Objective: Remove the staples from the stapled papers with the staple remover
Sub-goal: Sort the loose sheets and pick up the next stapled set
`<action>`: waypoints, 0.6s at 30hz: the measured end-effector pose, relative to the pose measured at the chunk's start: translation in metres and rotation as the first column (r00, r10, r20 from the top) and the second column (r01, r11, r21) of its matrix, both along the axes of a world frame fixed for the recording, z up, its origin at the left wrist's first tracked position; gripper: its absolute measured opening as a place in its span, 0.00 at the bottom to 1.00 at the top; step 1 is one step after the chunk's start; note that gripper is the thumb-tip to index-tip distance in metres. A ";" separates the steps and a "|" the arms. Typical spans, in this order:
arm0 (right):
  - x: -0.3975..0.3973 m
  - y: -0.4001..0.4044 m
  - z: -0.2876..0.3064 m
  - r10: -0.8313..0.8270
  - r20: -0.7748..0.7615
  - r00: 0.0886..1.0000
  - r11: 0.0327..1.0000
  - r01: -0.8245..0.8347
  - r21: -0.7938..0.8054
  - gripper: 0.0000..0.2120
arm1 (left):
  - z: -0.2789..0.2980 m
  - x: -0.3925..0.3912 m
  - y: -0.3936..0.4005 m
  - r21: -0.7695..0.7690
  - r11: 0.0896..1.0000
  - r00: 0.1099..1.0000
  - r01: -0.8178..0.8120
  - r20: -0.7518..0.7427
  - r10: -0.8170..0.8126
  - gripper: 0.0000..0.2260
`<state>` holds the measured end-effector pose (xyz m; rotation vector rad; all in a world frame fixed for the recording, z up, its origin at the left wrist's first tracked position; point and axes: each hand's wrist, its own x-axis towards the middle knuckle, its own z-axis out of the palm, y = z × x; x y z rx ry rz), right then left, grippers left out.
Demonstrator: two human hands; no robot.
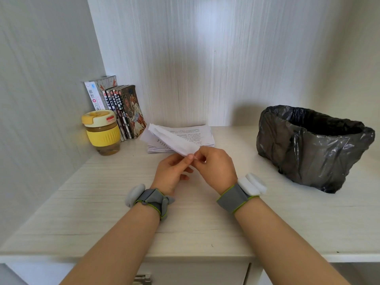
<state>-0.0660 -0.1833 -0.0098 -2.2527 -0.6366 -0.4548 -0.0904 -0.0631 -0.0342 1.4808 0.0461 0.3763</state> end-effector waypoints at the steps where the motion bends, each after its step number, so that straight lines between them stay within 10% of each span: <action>1: 0.001 0.000 0.000 0.055 -0.069 0.996 0.997 -0.051 0.063 0.07 | 0.000 0.000 0.000 -0.004 1.000 1.000 -0.004 -0.003 0.004 0.04; 7: 0.005 -0.008 0.005 0.304 -0.340 0.890 0.887 -0.135 0.441 0.15 | 0.001 0.001 0.001 -0.184 0.983 0.999 -0.026 -0.032 0.020 0.10; 12: 0.019 -0.020 0.009 -0.038 -0.315 0.948 0.732 0.241 0.637 0.17 | 0.002 0.003 0.002 -0.422 0.901 0.995 -0.097 -0.047 0.085 0.10; 18: 0.029 -0.028 0.008 -0.176 -0.341 0.923 0.577 0.377 0.724 0.04 | 0.001 0.003 0.007 -0.332 0.927 0.983 -0.177 -0.024 0.180 0.09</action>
